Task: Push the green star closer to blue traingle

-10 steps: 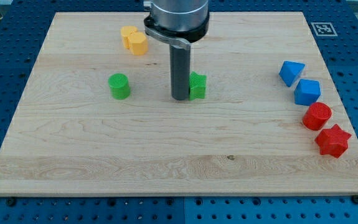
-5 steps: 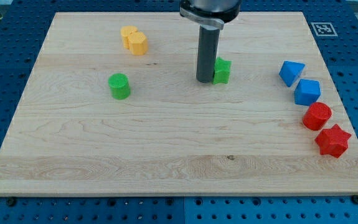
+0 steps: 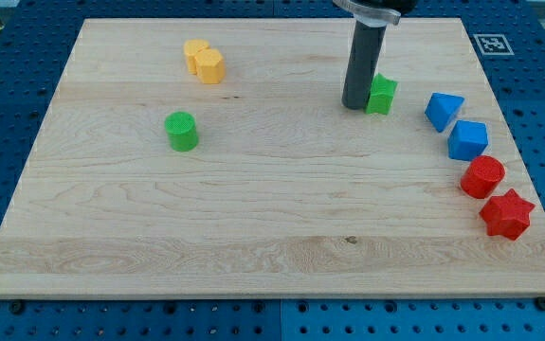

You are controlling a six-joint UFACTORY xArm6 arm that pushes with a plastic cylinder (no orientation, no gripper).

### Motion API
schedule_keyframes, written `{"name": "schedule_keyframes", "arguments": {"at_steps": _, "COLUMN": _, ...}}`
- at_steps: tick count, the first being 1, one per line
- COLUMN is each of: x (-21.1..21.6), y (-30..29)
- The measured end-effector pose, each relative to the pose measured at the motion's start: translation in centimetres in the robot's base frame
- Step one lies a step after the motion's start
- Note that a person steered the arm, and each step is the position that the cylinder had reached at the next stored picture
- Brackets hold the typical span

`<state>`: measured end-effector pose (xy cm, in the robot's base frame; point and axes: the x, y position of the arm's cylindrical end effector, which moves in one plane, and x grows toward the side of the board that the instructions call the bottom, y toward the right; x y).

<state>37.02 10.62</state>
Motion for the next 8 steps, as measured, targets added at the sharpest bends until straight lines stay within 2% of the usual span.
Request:
{"name": "schedule_keyframes", "arguments": {"at_steps": 3, "x": -0.5, "y": 3.8}}
{"name": "schedule_keyframes", "arguments": {"at_steps": 8, "x": -2.1, "y": 6.1}}
